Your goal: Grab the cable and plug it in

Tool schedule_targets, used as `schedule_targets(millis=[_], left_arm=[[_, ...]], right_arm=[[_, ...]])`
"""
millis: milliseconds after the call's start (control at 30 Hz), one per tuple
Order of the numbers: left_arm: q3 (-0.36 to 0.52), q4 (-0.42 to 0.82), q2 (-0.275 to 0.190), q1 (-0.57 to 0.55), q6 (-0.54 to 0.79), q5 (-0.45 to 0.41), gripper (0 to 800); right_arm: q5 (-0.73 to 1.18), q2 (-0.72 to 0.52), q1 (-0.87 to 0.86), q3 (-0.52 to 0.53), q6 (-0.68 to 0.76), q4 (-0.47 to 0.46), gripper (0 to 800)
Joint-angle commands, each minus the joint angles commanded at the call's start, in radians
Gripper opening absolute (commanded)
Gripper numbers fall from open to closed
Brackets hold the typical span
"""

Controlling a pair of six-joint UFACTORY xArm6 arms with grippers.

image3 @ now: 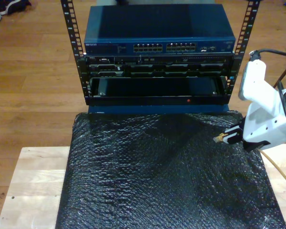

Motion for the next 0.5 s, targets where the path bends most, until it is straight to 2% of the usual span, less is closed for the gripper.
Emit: schedule_targets(millis=[233,500], left_arm=[[0.101,0.048,-0.048,0.002,0.018,-0.103,800],[0.167,0.071,-0.068,0.026,0.054,-0.216,800]], right_arm=[[0.002,0.0,-0.002,0.008,-0.002,0.0,0],[0.002,-0.002,-0.002,0.008,-0.002,-0.002,0]])
